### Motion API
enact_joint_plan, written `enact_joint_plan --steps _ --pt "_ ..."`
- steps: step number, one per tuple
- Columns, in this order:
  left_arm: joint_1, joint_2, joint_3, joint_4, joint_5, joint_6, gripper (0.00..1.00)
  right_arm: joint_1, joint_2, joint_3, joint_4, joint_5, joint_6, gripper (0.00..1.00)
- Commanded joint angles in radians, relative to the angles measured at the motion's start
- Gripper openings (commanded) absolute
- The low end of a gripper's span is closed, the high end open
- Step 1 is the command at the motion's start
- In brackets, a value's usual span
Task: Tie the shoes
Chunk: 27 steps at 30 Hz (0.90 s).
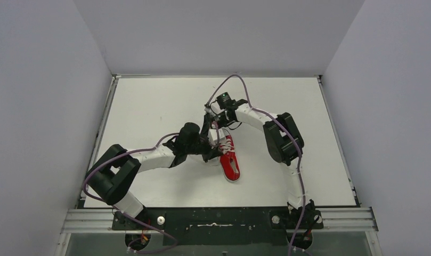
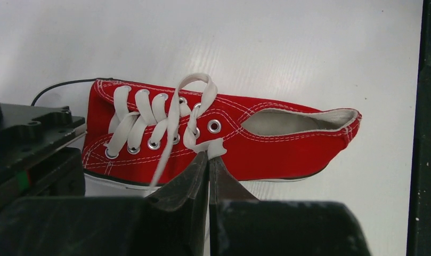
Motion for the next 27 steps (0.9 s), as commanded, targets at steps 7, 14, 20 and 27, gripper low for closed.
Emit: enact_joint_plan --steps 7,14,20,27 --pt "0.002 0.020 -0.019 0.244 0.074 0.050 0.00 0.045 0.076 0.081 -0.620 -0.036 -0.290 0.06" --pt "0.004 0.056 -0.012 0.296 0.112 0.006 0.00 0.073 0.099 0.101 -0.585 0.023 -0.280 0.20" --pt "0.006 0.071 -0.012 0.317 0.125 -0.032 0.00 0.043 0.089 0.177 -0.583 0.066 -0.259 0.45" --pt "0.009 0.074 -0.003 0.300 0.137 -0.100 0.00 -0.050 -0.086 0.120 -0.501 0.067 -0.204 0.55"
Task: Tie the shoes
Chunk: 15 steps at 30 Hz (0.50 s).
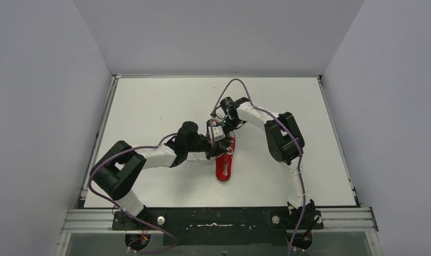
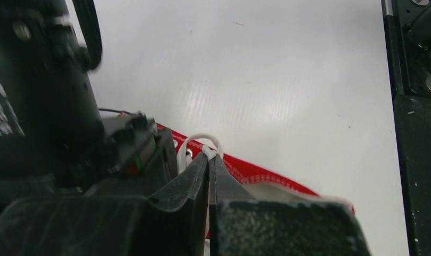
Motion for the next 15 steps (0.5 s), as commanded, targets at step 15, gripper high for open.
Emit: enact_joint_plan --steps 15 --pt "0.040 0.042 0.114 -0.157 0.042 -0.338 0.00 -0.201 -0.713 -0.387 0.213 0.417 -0.253 0.61"
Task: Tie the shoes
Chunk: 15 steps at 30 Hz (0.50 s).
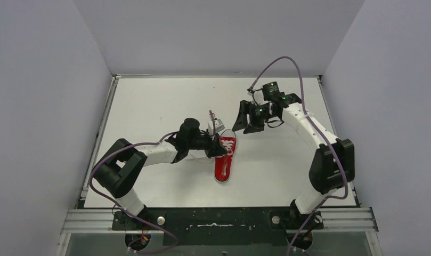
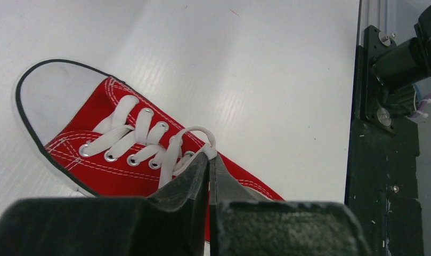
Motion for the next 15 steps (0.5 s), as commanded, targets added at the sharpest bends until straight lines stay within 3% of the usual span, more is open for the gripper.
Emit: enact_joint_plan --steps 1,4,9,15 --pt "0.032 0.020 0.079 -0.069 0.035 -0.127 0.00 0.079 -0.244 -0.172 0.143 0.311 -0.258 0.61" --pt "0.045 0.036 0.104 -0.104 0.053 -0.159 0.00 0.256 -0.380 -0.316 0.256 0.511 -0.469 0.63" --pt "0.072 0.092 0.157 -0.139 0.106 -0.213 0.00 0.448 -0.512 -0.451 0.431 0.564 -0.543 0.63" --pt "0.098 0.151 0.215 -0.138 0.144 -0.279 0.00 0.758 -0.463 -0.509 0.563 0.748 -0.740 0.62"
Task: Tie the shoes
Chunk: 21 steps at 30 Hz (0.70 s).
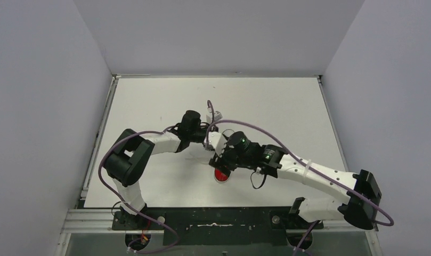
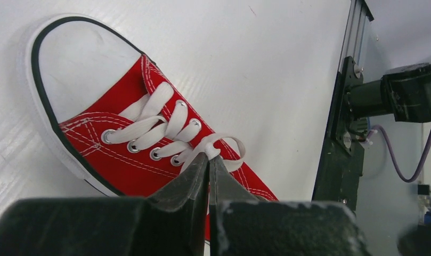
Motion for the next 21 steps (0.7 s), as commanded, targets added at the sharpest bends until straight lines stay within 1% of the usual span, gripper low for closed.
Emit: enact_joint_plan --steps 1,3,5,7,10,12,14,17,21 --pt "0.023 0.028 0.073 0.009 0.071 -0.080 0.00 0.191 0.080 0.005 0.190 0.217 -0.211 0.62" --pt "0.026 0.038 0.082 0.022 0.085 -0.105 0.00 0.244 0.154 0.018 0.229 0.277 -0.260 0.61" --pt "0.027 0.042 0.088 0.033 0.096 -0.106 0.00 0.282 0.232 0.027 0.287 0.369 -0.313 0.61" --pt "0.026 0.041 0.085 0.040 0.097 -0.094 0.00 0.290 0.307 0.039 0.344 0.426 -0.360 0.60" --pt "0.029 0.041 0.084 0.032 0.106 -0.077 0.00 0.288 0.398 0.057 0.409 0.456 -0.442 0.58" --pt "0.038 0.039 0.085 -0.003 0.101 -0.050 0.00 0.283 0.444 0.069 0.431 0.456 -0.500 0.58" --pt "0.055 0.038 0.080 -0.007 0.126 -0.032 0.00 0.274 0.483 0.075 0.433 0.460 -0.547 0.57" --pt "0.065 0.037 0.084 -0.013 0.155 -0.005 0.00 0.251 0.509 0.050 0.487 0.449 -0.577 0.57" --pt "0.065 0.050 0.100 -0.024 0.162 0.014 0.00 0.242 0.555 0.054 0.479 0.440 -0.639 0.56"
